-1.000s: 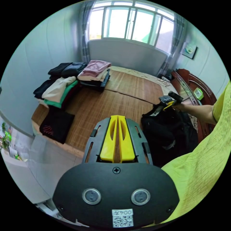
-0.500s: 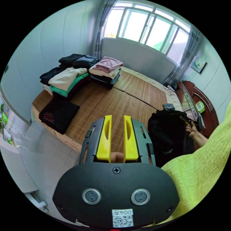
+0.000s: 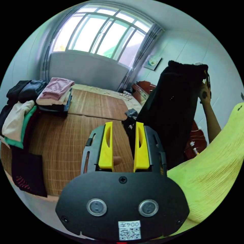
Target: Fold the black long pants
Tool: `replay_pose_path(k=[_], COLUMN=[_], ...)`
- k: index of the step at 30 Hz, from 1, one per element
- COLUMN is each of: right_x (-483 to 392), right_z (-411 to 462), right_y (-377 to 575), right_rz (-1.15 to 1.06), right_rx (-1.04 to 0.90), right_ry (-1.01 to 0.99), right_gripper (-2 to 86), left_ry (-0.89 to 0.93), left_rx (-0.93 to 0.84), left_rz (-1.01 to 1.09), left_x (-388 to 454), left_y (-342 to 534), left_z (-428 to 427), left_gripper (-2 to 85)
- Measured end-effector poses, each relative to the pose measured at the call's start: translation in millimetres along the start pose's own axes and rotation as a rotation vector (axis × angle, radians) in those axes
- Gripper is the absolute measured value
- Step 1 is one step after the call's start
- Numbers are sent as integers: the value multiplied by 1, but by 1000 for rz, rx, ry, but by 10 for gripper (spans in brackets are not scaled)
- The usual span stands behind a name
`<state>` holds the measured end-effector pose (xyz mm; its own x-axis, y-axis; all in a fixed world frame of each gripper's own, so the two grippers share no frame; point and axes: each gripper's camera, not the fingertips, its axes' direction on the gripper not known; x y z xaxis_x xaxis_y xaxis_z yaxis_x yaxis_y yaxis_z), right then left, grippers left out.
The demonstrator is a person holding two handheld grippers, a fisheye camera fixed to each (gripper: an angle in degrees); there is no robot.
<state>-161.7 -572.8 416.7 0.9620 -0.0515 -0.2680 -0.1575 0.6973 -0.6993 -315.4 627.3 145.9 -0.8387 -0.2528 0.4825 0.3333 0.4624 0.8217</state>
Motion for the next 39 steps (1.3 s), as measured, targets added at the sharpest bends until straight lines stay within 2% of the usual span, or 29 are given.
replay_pose_path(k=[5,8,13,16,20,22,28,33,39], right_x=[-69,-75,-54,-44,-44,-48,-65,-66,-62], right_z=[62,87,104,110,118,121,126,121,111], right_y=[-6,14,67,95,119,123,132,146,165], right_rz=[-130,-102,67,139,161,143,57,67,118], right_rx=[-65,-110,-171,-215,-272,-293,-370,-375,-354], right_ry=[17,73,179,242,232,233,265,278,347], right_gripper=[28,30,31,33,35,35,37,38,39], left_ry=[96,140,181,167,9,-13,122,316,316], left_rx=[142,201,224,189,184,197,137,54,-10], left_rz=[68,82,68,63,88,126,253,227,223], left_x=[24,35,49,61,86,97,131,158,234], left_y=[-12,-9,11,28,38,39,45,60,87], left_z=[-68,-102,-127,-122,-116,-117,-98,-51,13], left_gripper=[165,181,191,196,206,210,216,192,79])
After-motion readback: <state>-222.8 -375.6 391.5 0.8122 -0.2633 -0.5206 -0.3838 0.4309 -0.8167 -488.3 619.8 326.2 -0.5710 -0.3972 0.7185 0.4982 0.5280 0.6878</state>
